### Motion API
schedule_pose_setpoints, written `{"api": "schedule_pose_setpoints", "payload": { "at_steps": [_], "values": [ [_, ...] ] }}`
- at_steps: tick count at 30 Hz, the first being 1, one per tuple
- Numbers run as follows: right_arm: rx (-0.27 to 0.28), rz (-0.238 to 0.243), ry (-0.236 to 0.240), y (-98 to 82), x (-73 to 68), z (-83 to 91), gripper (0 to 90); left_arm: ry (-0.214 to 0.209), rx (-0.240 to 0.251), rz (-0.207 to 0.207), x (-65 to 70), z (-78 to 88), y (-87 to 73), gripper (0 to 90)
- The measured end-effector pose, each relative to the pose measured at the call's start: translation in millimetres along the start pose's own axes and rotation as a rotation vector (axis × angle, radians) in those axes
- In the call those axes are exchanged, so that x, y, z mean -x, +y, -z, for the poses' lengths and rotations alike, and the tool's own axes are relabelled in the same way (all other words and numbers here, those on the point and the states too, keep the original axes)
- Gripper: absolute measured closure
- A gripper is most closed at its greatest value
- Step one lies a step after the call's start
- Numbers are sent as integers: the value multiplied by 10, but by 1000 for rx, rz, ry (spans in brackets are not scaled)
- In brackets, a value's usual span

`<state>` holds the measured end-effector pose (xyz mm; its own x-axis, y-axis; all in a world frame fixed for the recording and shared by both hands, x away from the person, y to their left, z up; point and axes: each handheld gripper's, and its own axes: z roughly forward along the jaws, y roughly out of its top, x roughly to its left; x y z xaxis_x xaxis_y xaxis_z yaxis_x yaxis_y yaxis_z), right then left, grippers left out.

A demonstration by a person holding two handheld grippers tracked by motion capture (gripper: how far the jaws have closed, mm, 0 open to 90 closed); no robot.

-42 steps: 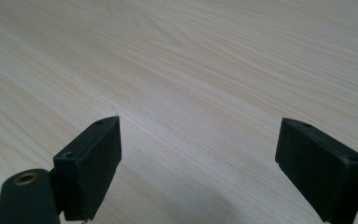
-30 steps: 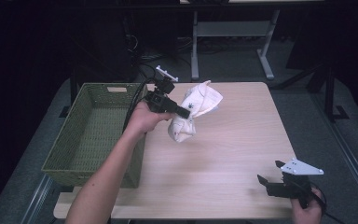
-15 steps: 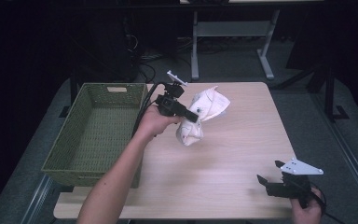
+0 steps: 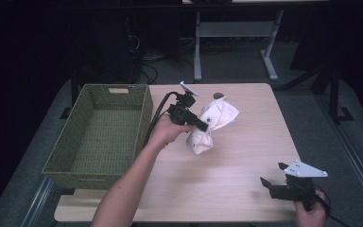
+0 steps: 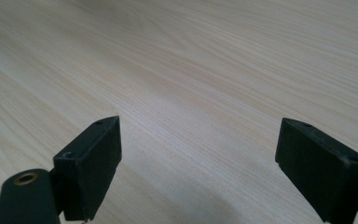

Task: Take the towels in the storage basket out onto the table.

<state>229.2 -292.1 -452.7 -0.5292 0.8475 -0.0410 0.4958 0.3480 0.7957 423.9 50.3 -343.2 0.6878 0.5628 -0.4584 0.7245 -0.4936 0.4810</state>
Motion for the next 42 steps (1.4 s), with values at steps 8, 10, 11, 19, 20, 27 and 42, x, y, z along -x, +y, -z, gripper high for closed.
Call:
{"api": "schedule_pose_setpoints", "payload": {
  "at_steps": [8,10,11,19,20,27,42],
  "values": [
    [1,6,2,0,-1,-3,140,-24,-14,35,-73,-253,-97,731],
    [0,8,1,0,-1,-4,140,-22,-10,44,-89,-302,-116,731],
    [0,7,2,0,-3,-5,140,-25,-14,44,-99,-325,-122,731],
    [0,9,3,-2,-1,-2,140,-42,-8,82,-100,-549,-173,727],
    [0,9,3,-2,-1,-2,140,-42,-8,82,-100,-549,-173,726],
    [1,6,3,-3,0,-2,140,-27,-20,95,-156,-685,-221,715],
    [-1,12,0,10,-8,-8,140,-42,-10,138,-210,-823,-312,591]
  ]
}}
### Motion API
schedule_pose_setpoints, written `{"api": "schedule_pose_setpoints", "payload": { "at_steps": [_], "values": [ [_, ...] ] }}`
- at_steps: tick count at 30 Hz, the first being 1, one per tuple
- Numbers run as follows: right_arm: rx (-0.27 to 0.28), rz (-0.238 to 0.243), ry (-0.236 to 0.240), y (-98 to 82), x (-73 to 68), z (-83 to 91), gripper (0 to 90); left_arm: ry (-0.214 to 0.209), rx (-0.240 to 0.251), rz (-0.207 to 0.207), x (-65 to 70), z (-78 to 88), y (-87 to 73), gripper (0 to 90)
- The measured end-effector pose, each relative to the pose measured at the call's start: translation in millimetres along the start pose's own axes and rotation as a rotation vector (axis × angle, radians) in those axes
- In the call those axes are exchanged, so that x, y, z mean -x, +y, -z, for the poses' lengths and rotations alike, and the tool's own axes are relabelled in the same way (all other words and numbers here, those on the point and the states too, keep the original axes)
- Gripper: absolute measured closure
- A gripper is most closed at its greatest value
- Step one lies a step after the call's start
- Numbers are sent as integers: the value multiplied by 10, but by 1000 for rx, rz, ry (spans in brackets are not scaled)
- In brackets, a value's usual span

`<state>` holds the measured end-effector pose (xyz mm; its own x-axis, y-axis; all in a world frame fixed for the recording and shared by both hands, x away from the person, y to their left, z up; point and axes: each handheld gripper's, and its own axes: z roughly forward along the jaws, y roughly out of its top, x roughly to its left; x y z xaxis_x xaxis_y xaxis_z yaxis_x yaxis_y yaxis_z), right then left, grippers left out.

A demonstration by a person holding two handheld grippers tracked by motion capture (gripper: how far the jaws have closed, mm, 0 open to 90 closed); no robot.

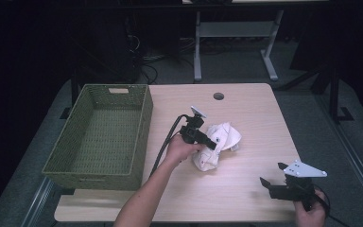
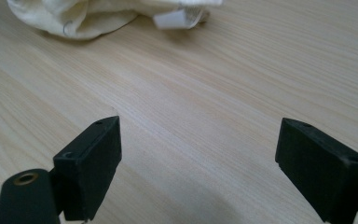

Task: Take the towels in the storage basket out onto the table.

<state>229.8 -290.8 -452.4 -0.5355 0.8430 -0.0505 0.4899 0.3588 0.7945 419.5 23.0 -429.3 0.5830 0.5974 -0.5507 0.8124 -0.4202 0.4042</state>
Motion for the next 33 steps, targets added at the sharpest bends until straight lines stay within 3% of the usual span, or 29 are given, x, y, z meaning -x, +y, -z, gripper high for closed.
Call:
{"api": "schedule_pose_setpoints", "payload": {
  "at_steps": [6,14,15,21,33],
  "values": [
    [-3,8,4,10,-21,-16,140,-14,16,-5,23,6,-12,529],
    [-2,0,3,-2,-15,-21,140,-3,59,-47,118,98,-44,420],
    [-5,3,5,-2,-16,-27,140,-6,73,-76,147,141,-66,378],
    [-7,2,2,4,-13,-36,140,-8,114,-119,201,302,-129,337],
    [-12,7,4,4,-16,-59,140,-21,151,-147,222,529,-325,285]
  ]
}}
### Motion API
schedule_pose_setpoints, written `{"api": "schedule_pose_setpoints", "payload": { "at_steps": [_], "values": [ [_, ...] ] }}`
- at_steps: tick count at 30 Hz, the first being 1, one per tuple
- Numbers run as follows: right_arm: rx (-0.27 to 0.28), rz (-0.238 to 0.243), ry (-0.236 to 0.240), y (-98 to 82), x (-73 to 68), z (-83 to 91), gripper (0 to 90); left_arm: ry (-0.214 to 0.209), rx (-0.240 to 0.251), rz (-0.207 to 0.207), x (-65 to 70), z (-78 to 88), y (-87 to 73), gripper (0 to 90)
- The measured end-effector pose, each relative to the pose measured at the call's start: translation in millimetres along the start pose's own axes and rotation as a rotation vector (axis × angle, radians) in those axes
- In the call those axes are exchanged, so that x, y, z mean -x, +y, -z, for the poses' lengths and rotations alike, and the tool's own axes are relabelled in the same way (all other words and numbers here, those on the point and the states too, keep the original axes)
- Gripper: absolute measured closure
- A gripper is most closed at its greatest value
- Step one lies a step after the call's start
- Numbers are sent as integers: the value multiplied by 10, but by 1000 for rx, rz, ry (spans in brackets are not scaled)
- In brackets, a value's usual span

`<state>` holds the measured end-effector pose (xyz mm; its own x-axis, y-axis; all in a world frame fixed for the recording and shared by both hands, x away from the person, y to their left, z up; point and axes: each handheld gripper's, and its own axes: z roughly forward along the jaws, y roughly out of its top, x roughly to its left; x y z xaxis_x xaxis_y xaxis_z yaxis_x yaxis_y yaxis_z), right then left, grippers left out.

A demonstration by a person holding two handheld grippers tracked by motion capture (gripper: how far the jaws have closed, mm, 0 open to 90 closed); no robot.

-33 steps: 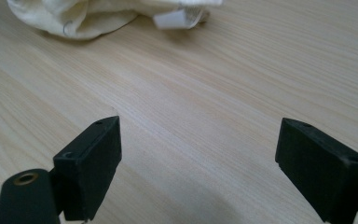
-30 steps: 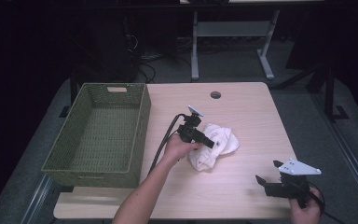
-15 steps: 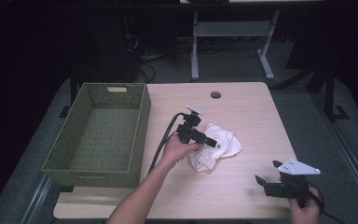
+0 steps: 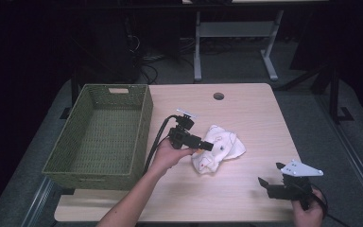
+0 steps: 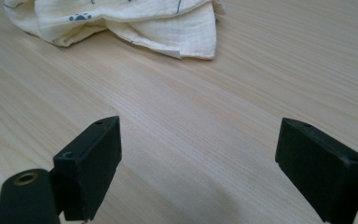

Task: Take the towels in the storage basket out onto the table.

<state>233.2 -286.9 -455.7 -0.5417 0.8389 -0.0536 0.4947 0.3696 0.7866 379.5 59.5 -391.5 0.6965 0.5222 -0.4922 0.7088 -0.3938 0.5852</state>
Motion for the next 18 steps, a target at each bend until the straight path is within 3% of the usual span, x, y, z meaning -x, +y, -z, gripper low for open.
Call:
{"api": "schedule_pose_setpoints", "payload": {
  "at_steps": [14,18],
  "values": [
    [-13,3,-4,10,-20,-42,140,3,30,-33,34,202,-275,275],
    [-7,7,-6,7,-15,-34,140,26,17,-51,35,211,-361,275]
  ]
}}
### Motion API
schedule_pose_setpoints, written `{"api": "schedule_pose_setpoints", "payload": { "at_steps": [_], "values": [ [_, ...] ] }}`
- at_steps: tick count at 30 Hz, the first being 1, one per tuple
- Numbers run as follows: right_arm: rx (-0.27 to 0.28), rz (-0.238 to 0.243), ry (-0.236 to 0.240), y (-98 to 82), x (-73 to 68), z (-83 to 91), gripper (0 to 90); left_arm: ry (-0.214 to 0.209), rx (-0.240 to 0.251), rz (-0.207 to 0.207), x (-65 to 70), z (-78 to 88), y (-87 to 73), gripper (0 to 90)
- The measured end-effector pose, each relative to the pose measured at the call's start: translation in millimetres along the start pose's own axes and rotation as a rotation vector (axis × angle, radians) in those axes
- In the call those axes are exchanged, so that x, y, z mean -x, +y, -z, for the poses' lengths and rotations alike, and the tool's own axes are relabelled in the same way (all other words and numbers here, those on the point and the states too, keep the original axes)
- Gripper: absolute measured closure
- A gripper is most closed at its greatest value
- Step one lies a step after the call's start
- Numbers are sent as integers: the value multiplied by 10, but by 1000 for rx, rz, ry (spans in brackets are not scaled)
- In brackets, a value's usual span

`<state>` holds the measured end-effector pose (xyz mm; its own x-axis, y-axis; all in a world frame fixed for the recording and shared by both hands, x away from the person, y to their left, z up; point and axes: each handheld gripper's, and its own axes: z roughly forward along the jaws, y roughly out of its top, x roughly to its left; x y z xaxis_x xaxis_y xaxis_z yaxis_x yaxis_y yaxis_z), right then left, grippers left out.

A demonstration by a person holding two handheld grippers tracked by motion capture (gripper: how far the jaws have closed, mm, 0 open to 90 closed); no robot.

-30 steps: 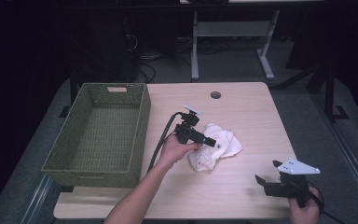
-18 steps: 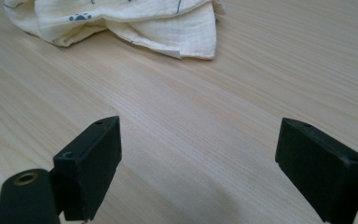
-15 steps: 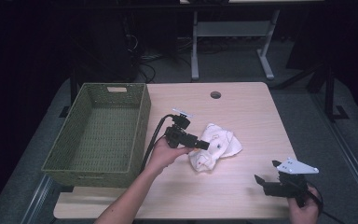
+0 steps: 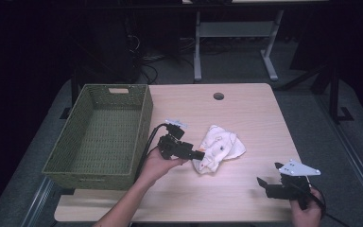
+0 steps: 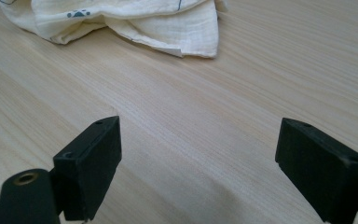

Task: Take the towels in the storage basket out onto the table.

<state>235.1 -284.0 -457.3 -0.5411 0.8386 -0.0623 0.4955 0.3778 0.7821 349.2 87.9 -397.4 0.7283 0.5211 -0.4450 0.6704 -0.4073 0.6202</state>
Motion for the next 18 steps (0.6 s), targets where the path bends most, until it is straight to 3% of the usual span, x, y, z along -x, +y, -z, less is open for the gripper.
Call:
{"api": "schedule_pose_setpoints", "payload": {
  "at_steps": [3,4,10,18],
  "values": [
    [2,-4,0,-1,1,5,140,-13,7,6,3,8,-50,275],
    [1,-4,0,-3,1,5,140,-57,9,22,18,22,-99,275],
    [-2,-13,2,-1,2,-5,140,-54,-13,-10,101,70,-216,273],
    [-5,-8,2,-6,-3,-11,140,-50,-3,-38,153,127,-359,267]
  ]
}}
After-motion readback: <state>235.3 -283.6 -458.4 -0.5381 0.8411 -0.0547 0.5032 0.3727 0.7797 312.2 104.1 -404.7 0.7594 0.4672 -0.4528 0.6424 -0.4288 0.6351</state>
